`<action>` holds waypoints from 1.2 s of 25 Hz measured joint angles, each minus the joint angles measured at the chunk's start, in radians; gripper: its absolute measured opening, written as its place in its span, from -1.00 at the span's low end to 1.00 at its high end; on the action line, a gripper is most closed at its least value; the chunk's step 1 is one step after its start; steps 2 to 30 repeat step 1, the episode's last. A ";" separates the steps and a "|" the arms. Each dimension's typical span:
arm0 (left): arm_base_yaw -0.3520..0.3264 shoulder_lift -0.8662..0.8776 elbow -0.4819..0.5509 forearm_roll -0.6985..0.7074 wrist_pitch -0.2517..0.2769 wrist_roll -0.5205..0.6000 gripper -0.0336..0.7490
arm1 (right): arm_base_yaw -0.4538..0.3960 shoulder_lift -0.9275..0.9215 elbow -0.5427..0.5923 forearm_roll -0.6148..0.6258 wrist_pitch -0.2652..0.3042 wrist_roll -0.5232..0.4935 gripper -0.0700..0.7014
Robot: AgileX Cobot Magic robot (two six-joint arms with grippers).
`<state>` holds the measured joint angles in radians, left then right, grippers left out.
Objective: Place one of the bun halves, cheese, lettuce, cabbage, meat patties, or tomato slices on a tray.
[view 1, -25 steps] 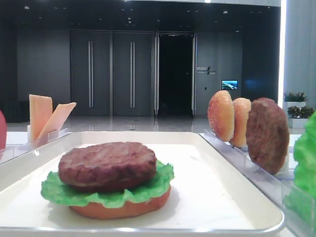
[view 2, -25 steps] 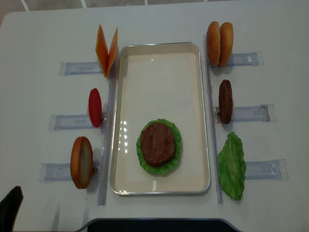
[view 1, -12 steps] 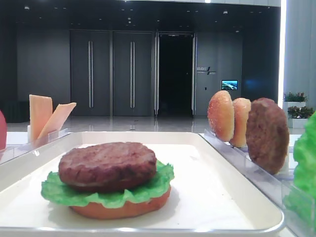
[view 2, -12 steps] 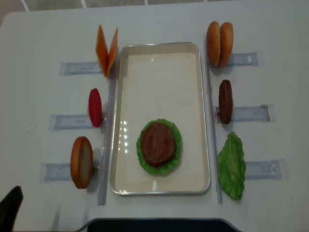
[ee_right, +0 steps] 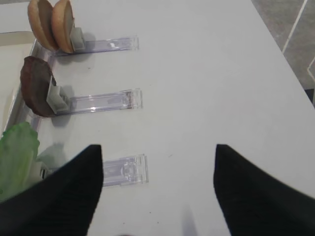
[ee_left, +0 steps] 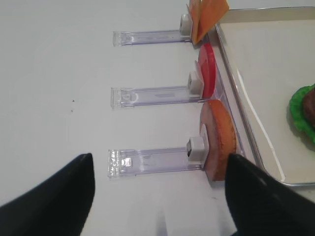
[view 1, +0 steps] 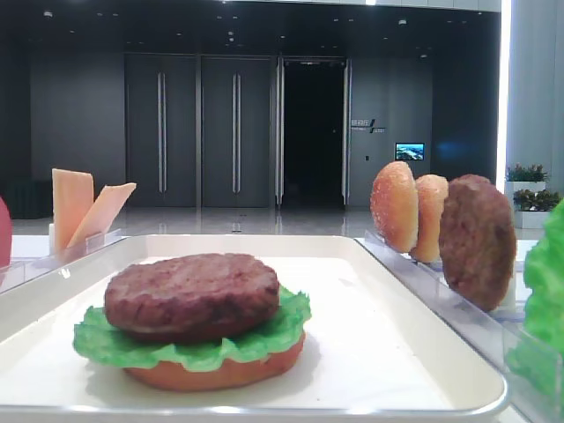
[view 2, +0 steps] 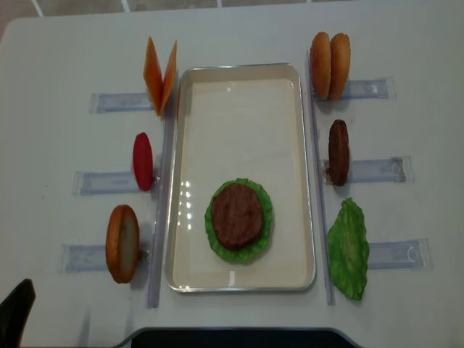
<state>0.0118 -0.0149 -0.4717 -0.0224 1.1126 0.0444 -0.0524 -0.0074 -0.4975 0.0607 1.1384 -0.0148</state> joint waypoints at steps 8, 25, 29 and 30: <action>0.000 0.000 0.000 0.000 0.000 0.000 0.71 | 0.000 0.000 0.000 0.001 0.000 0.000 0.44; 0.000 0.000 0.000 0.000 0.000 0.000 0.71 | 0.000 0.000 0.000 0.001 0.000 0.000 0.44; 0.000 0.000 0.000 0.000 0.000 0.000 0.71 | 0.000 0.000 0.000 0.001 0.000 0.000 0.44; 0.000 0.000 0.000 0.000 0.000 0.000 0.71 | 0.000 0.000 0.000 0.001 0.000 0.000 0.44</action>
